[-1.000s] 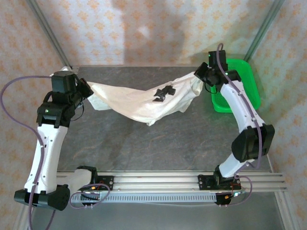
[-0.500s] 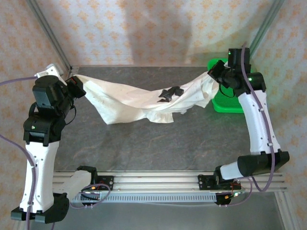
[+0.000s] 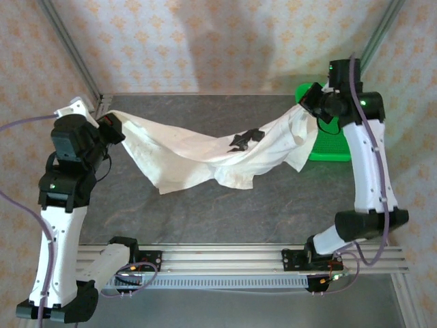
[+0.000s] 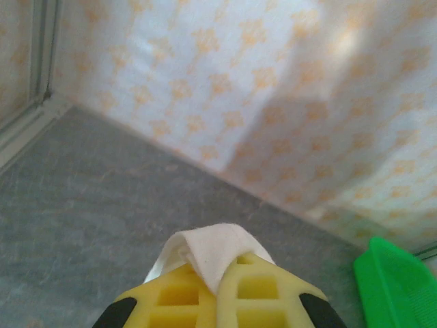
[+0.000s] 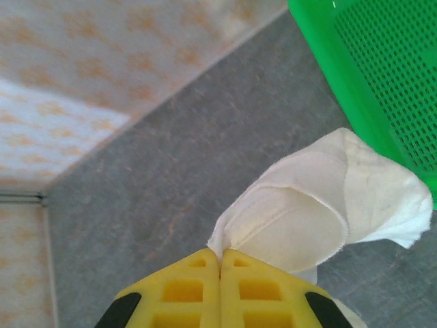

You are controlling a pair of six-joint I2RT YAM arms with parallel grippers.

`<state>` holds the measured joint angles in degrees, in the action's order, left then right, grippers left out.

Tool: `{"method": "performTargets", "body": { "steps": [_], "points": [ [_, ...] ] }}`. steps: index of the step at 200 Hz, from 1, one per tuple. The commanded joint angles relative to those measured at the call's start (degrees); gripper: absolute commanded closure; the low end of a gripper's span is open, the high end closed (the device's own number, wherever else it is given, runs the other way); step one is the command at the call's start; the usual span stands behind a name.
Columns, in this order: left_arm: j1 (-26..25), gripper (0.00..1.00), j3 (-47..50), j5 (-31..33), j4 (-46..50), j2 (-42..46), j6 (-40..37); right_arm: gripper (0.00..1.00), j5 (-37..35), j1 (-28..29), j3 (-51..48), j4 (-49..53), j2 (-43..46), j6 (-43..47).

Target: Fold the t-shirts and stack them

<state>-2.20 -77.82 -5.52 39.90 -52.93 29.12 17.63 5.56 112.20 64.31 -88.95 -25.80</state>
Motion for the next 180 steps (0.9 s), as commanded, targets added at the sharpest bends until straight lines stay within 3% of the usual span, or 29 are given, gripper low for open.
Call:
{"method": "performTargets", "body": {
  "steps": [1, 22, 46, 54, 70, 92, 111, 149, 180],
  "points": [
    [0.54, 1.0, 6.47, 1.15, -3.68, -1.16, 1.2, 1.0, -0.32, -0.2, 1.02, 2.02, -7.74, 2.51],
    [0.53, 1.0, 11.84, 2.99, -6.84, -2.28, 1.18, 1.0, 0.62, -0.2, 1.49, -4.75, -15.61, 3.0],
    [0.59, 1.0, 14.07, 5.16, -7.89, -4.69, 0.11, 0.99, 1.89, -0.2, 10.1, -7.62, -28.22, 4.06],
    [0.55, 1.0, 14.44, 5.58, -8.03, -5.52, -0.29, 0.92, 4.0, -0.16, 14.58, -7.47, -32.46, 4.44],
    [0.56, 1.0, 14.63, 5.23, -8.16, -6.52, -0.91, 0.67, 4.88, 0.07, 21.38, -6.0, -37.77, 3.42],
    [0.54, 1.0, 14.93, 3.96, -8.21, -6.77, -0.97, 0.5, 4.75, 1.13, 22.84, -2.81, -35.22, 4.53],
    [0.53, 1.0, 16.0, 3.36, -8.13, -6.71, -0.74, 0.46, 5.45, 1.6, 13.53, -1.04, -26.24, 4.26],
    [0.53, 1.0, 18.26, 0.71, -9.14, -6.93, 0.14, 0.46, 13.64, 1.91, -18.64, -5.05, -4.22, -1.94],
    [0.53, 1.0, 19.25, -0.42, -9.19, -7.52, -0.17, 0.52, 23.88, 3.2, -43.67, -18.15, 3.16, -10.76]
  ]
}}
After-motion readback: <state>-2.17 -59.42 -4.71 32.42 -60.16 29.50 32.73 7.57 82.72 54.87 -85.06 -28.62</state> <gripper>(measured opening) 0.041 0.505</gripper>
